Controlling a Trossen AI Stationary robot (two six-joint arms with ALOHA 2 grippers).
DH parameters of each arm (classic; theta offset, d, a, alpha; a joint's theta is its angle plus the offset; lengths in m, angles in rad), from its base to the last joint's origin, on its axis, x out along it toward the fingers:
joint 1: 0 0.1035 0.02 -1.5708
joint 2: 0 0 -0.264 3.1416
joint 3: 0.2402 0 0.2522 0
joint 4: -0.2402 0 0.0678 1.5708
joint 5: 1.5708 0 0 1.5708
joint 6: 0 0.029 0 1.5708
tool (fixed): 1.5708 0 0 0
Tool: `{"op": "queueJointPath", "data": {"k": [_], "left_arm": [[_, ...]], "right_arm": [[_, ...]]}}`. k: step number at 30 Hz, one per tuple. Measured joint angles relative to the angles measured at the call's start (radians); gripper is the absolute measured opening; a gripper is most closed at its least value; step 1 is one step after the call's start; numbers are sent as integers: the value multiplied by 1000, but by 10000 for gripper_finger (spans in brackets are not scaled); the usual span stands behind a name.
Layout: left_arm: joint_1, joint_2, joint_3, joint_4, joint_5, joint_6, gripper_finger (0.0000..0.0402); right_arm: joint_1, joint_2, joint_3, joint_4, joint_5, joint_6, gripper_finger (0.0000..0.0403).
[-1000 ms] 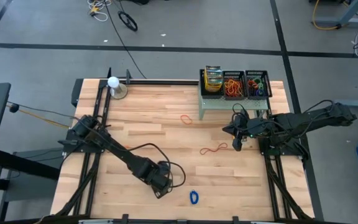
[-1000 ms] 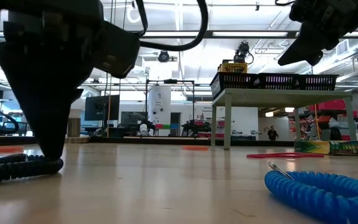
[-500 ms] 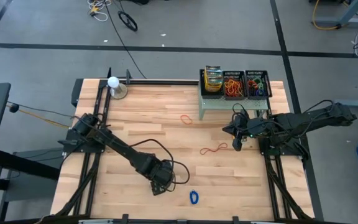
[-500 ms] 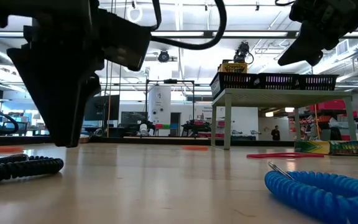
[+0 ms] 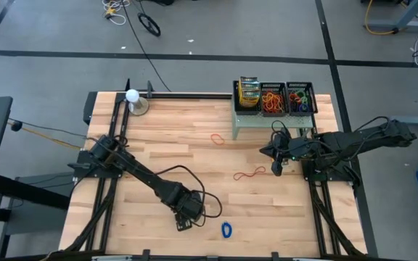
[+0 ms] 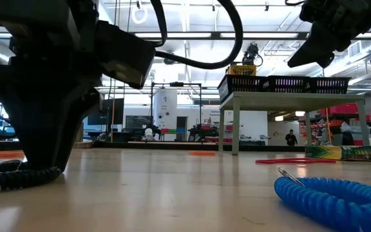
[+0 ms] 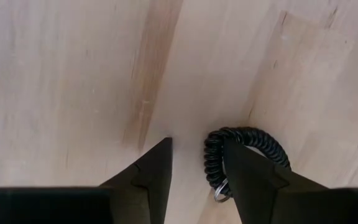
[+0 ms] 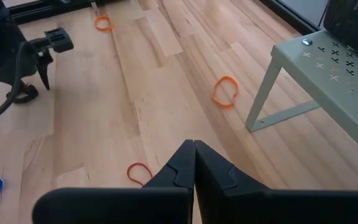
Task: Pick & Place Office Desk Supplies
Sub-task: Put the black spring keychain into the right black basket on the shelf
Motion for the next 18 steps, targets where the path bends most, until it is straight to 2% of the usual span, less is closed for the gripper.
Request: {"op": "queueJointPath", "data": {"k": [5,9,15,18], "left_arm": [[0,-4,-2,0,7,33,146],[1,-4,-3,0,22,62,125],[1,-8,-4,-25,11,67,58],[0,-33,-9,-40,-29,28,20]], "right_arm": [[0,0,0,0,0,0,7],[0,0,0,0,0,0,7],[0,0,0,0,0,3,7],[0,0,0,0,0,3,7]]}}
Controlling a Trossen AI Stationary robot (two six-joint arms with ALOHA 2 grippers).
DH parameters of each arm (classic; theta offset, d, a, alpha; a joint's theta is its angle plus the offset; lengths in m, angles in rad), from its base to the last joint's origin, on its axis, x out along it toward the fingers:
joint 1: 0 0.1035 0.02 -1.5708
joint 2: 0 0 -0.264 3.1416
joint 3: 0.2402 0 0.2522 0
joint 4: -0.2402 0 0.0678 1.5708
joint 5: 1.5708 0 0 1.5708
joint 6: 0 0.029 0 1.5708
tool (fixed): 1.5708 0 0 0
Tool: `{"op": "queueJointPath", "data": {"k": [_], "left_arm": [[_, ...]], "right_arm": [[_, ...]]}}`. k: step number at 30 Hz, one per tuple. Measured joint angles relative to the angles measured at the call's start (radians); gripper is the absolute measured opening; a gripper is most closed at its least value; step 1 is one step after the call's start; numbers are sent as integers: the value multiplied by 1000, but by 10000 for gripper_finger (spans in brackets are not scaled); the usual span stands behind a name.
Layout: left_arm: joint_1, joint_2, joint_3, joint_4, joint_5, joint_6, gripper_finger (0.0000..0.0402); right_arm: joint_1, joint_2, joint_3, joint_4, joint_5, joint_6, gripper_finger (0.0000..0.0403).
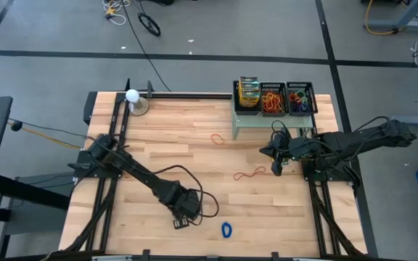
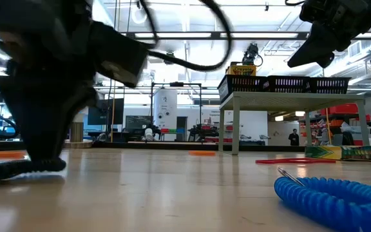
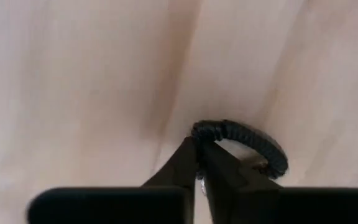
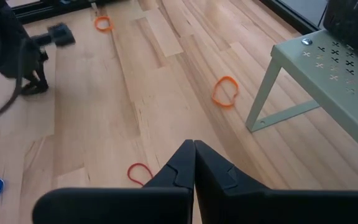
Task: Pick & Place Office Desk Supplies
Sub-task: Put the black spring keychain into the right black basket on the shelf
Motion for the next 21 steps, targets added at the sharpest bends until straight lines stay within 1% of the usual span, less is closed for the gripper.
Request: {"op": "queueJointPath", "data": {"k": [1,4,6,9,11,15,18,21], "left_arm": [[-1,-18,-3,-12,-32,-22,12],[-1,-83,0,11,-152,-81,10],[0,-125,-31,67,-216,-100,9],[12,-190,-124,207,-286,-120,7],[29,-243,-215,332,-307,-114,6],[98,-312,-420,661,-322,-86,6],[168,-331,-534,920,-327,-87,9],[234,-329,-606,1108,-328,-92,9]], "right_arm": [[0,0,0,0,0,0,7],[0,0,0,0,0,16,7],[0,0,0,1,0,52,7],[0,0,0,5,0,130,7],[0,3,0,12,0,172,7],[13,49,0,63,8,230,7],[41,126,0,113,36,283,7],[68,227,0,207,50,346,7]]}}
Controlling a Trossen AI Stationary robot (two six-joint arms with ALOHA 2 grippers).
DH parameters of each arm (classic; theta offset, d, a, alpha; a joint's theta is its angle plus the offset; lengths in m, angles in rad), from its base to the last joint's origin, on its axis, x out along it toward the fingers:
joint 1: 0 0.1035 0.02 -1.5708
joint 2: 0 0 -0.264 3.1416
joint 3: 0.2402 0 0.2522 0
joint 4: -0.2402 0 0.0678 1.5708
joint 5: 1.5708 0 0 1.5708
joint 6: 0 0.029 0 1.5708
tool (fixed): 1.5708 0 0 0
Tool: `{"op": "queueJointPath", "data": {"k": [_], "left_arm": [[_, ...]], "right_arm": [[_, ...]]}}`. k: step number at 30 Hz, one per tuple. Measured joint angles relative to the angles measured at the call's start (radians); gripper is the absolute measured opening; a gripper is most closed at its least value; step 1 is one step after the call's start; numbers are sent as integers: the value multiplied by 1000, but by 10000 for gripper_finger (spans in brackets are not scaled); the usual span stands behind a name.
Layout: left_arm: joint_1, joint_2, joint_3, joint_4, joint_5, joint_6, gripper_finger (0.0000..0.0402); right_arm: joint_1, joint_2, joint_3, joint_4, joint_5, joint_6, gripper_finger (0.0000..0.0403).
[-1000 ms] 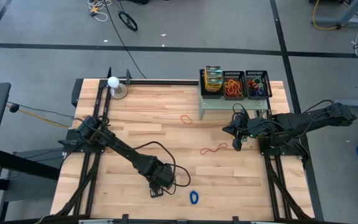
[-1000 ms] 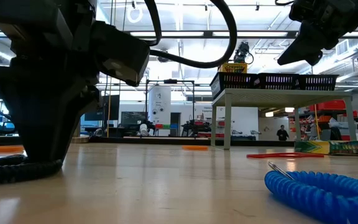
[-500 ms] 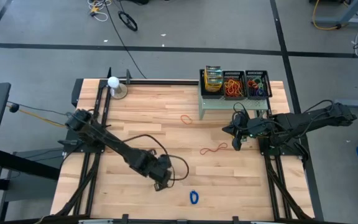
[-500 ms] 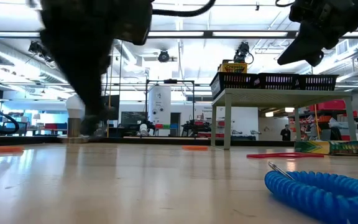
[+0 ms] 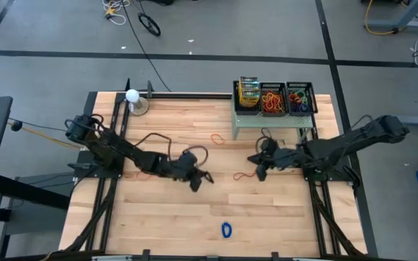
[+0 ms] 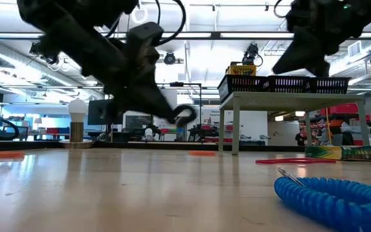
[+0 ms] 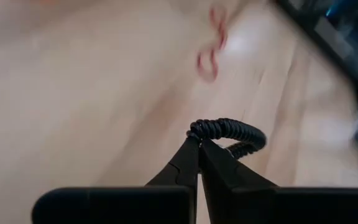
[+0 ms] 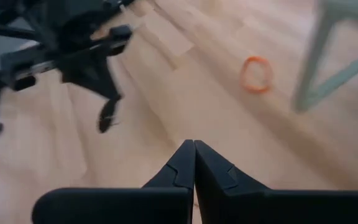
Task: Pick & Place Office Desk Supplies
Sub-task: Put the black spring keychain into the right black basket on the shelf
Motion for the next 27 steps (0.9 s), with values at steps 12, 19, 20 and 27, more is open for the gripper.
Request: {"op": "queueJointPath", "data": {"k": [12,19,20,27], "left_arm": [[213,0,-35,197,227,8,9],[283,0,-35,204,348,9,9],[290,0,-35,203,352,8,9],[332,0,-34,208,378,2,9]], "right_arm": [[-2,431,0,672,0,63,103],[-26,566,0,789,10,-31,155],[-28,577,0,799,0,-32,156],[-30,618,0,868,8,-58,147]]}}
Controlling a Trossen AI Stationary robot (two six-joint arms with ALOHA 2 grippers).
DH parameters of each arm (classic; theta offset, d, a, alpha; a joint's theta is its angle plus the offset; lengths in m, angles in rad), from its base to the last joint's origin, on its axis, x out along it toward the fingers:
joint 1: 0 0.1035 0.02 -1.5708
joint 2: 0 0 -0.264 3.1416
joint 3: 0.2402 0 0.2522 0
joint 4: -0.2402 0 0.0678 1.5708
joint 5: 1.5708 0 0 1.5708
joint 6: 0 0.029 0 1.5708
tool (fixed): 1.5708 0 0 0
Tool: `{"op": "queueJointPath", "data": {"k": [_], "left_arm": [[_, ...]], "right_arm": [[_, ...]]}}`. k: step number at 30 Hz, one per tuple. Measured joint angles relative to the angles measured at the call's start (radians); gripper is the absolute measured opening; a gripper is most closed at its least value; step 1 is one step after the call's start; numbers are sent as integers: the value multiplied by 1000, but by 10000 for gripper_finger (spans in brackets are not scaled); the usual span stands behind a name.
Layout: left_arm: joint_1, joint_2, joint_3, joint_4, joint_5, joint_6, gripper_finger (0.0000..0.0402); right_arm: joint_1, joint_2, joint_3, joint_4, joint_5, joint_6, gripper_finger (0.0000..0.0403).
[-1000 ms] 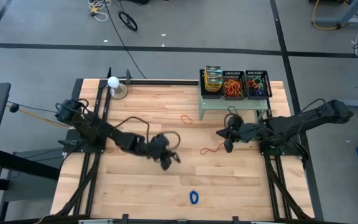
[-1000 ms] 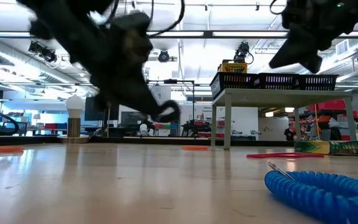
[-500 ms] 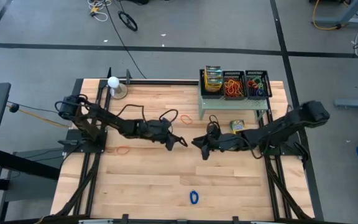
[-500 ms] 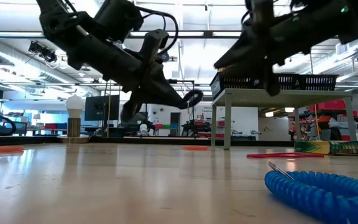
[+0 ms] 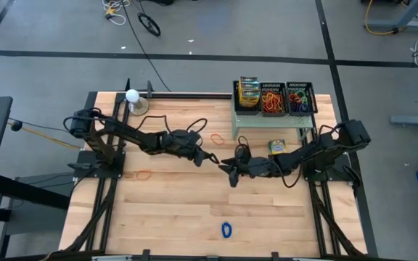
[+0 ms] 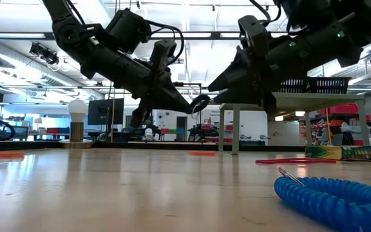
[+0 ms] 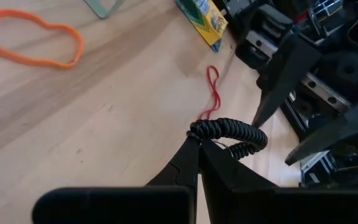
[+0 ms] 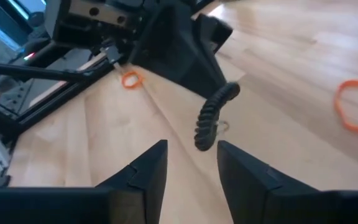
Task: Pick & Place Office Desk Supplies
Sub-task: Put the black spring keychain into the right black basket on the shelf
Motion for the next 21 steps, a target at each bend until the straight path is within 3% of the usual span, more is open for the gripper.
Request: {"op": "queueJointPath", "data": {"k": [6,14,21], "left_arm": [[5,0,0,19,2,0,9],[5,0,0,30,-10,-8,9],[4,0,0,48,-21,-7,9]], "right_arm": [[-35,0,0,3,33,-32,132],[-101,0,0,18,-106,-81,128],[-125,0,0,18,-113,-81,94]]}}
